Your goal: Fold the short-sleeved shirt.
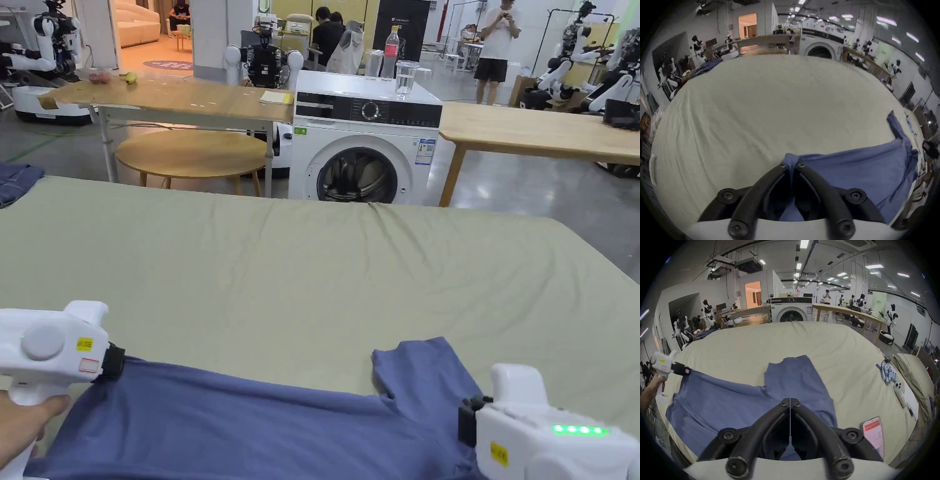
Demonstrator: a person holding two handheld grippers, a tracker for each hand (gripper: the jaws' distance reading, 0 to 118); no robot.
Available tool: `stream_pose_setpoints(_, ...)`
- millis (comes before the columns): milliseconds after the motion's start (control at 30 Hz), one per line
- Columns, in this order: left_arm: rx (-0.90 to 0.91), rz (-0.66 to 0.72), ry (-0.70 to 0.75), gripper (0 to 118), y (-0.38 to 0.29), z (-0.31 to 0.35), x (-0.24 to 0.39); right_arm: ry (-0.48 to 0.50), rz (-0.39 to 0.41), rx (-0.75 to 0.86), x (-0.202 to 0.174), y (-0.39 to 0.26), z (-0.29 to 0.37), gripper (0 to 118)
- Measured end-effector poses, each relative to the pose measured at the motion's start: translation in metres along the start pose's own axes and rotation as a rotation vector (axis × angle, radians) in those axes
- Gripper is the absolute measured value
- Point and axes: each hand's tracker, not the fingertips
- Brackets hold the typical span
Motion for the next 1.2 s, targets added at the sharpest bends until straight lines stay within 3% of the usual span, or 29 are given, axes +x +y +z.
stream_pose_setpoints(67, 0.022, -0.005, -0.003, 0, -0.001, 0.012, -0.004, 0.002, 0.004, -0.065, 0.013, 0.018, -0.012, 22)
stream_pose_setpoints(133, 0.047, -0.011, -0.006, 0, -0.005, 0.027, -0.004, 0.042, -0.012, -0.139, 0.027, 0.036, -0.035, 57)
stream_pose_setpoints(167, 0.058, -0.009, -0.007, 0, -0.004, 0.027, -0.006, 0.051, -0.020, -0.180, 0.032, 0.042, -0.046, 63)
stream_pose_setpoints(267, 0.067, 0.005, -0.015, 0, -0.009, 0.037, -0.008, 0.045, -0.040, -0.245, 0.048, 0.055, -0.083, 63)
stream_pose_setpoints(333, 0.070, 0.001, -0.012, 0, -0.011, 0.037, -0.008, 0.003, -0.006, -0.288, 0.053, 0.061, -0.108, 63)
stream_pose_setpoints(533, 0.063, 0.023, -0.011, 0, -0.018, 0.039, -0.011, 0.046, -0.021, -0.393, 0.063, 0.065, -0.165, 63)
stream_pose_setpoints(667, 0.058, 0.031, -0.007, 0, -0.019, 0.038, -0.011, 0.038, -0.011, -0.454, 0.056, 0.056, -0.181, 44)
stream_pose_setpoints(733, 0.058, 0.036, -0.007, 0, -0.020, 0.037, -0.010, 0.044, -0.007, -0.421, 0.051, 0.054, -0.176, 0)
stream_pose_setpoints(800, 0.056, 0.041, -0.008, 0, -0.019, 0.034, -0.009, 0.140, -0.043, -0.421, 0.051, 0.053, -0.178, 0)
stream_pose_setpoints(933, 0.048, 0.040, -0.005, 0, -0.021, 0.034, -0.005, 0.079, -0.010, -0.372, 0.045, 0.054, -0.162, 0)
stream_pose_setpoints(1033, 0.056, 0.043, -0.012, 0, -0.024, 0.042, -0.003, 0.098, -0.028, -0.293, 0.045, 0.058, -0.133, 0)
stream_pose_setpoints(1200, 0.082, 0.048, -0.030, 0, -0.034, 0.064, -0.005, 0.092, 0.010, -0.178, 0.045, 0.060, -0.065, 0)
